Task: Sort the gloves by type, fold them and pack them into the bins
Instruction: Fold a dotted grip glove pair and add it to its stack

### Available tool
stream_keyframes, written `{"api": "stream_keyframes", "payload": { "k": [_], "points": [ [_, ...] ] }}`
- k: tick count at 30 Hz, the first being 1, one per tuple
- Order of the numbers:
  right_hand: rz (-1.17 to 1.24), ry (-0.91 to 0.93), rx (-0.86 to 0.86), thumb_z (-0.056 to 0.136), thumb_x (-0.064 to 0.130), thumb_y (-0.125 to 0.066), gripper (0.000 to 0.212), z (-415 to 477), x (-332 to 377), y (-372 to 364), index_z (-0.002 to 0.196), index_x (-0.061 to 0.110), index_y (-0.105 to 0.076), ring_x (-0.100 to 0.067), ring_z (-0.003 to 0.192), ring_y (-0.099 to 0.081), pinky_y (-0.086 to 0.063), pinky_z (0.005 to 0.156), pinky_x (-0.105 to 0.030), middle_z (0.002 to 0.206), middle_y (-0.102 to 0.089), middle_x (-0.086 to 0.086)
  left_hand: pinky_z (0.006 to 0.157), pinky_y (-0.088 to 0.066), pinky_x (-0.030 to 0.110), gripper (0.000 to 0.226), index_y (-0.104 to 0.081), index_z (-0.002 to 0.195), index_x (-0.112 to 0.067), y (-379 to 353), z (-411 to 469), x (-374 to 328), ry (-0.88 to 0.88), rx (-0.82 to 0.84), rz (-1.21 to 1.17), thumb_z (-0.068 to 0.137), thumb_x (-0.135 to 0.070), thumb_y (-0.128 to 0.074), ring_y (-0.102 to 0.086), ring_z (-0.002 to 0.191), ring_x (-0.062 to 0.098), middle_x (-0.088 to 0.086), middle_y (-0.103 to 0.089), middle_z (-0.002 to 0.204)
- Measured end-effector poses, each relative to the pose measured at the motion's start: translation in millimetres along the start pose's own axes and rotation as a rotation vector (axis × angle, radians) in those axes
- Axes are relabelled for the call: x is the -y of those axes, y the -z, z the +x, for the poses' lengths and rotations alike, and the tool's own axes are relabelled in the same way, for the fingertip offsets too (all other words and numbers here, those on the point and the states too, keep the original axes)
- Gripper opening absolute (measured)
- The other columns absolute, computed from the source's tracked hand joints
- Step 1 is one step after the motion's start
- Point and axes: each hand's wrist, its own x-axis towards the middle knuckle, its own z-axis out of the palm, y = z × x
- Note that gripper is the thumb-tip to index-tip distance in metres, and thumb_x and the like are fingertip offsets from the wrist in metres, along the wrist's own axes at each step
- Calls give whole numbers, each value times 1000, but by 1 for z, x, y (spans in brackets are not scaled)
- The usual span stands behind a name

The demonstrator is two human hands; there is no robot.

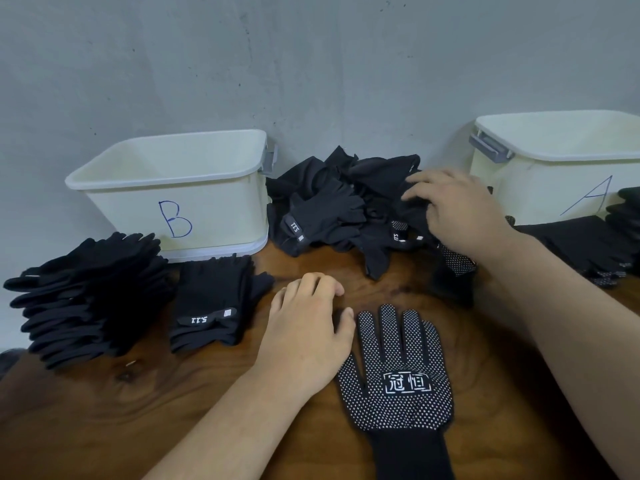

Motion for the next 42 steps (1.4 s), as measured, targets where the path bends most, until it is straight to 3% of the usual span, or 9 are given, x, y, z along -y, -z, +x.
{"api": "stream_keyframes", "payload": {
  "k": [5,8,10,14,21,29,35,39,42],
  "points": [
    [-85,164,225,94,40,-68,27,9,14,-4,119,44,-76,-16,138,-46,-34,108,-46,141,-62,22,120,-26,29,26,-49,129,-42,0,1,-1,-1,3,-2,105,-51,-47,-39,129,0,-26,-44,130],
    [-36,83,96,100,40,-67,15,11,14,-7,107,40,-79,-18,125,-55,-40,102,-43,124,-72,19,120,-26,29,26,-49,129,-42,0,0,0,-2,6,3,104,-51,-47,-39,129,0,-26,-44,130],
    [168,-28,-55,98,36,-73,11,14,16,2,105,35,-81,-16,112,-64,-48,99,-41,113,-77,15,120,-26,28,27,-49,130,-42,1,0,0,1,7,6,105,-51,-47,-38,129,0,-26,-44,130],
    [772,-308,-229,95,25,-80,7,21,28,31,98,31,-82,3,83,-71,-53,84,-14,91,-80,12,120,-26,28,28,-49,131,-42,1,0,0,1,6,5,105,-51,-47,-37,131,-1,-27,-43,130],
    [1193,-417,-272,103,24,-71,8,27,46,72,109,22,-76,-11,77,-70,-65,73,-32,102,-82,2,123,-27,31,28,-49,131,-43,2,0,-1,12,12,-3,104,-52,-47,-37,133,-1,-28,-43,131],
    [1667,-394,-226,108,17,-62,5,32,50,91,111,16,-66,-19,76,-68,-62,74,-30,111,-78,-7,122,-29,29,34,-45,135,-40,4,0,-2,43,-4,-37,103,-51,-52,-38,132,-2,-27,-46,132],
    [1078,-540,135,105,15,-64,11,25,37,58,109,24,-70,-17,92,-78,-63,81,-33,116,-79,-2,120,-29,28,51,-38,147,-38,4,1,-4,78,-12,-74,101,-48,-57,-40,137,3,-24,-47,144],
    [904,-429,228,100,19,-71,9,22,39,51,106,23,-76,-10,89,-73,-55,79,-28,107,-80,-3,123,-31,31,60,-32,153,-36,4,1,-2,103,-16,-116,101,-46,-60,-35,142,3,-22,-44,152],
    [836,-247,255,95,19,-79,11,21,55,47,104,25,-80,-4,90,-74,-57,92,-28,97,-81,5,122,-31,31,60,-33,153,-37,2,2,-1,93,-15,-110,101,-47,-59,-35,143,4,-21,-43,152]
  ]
}}
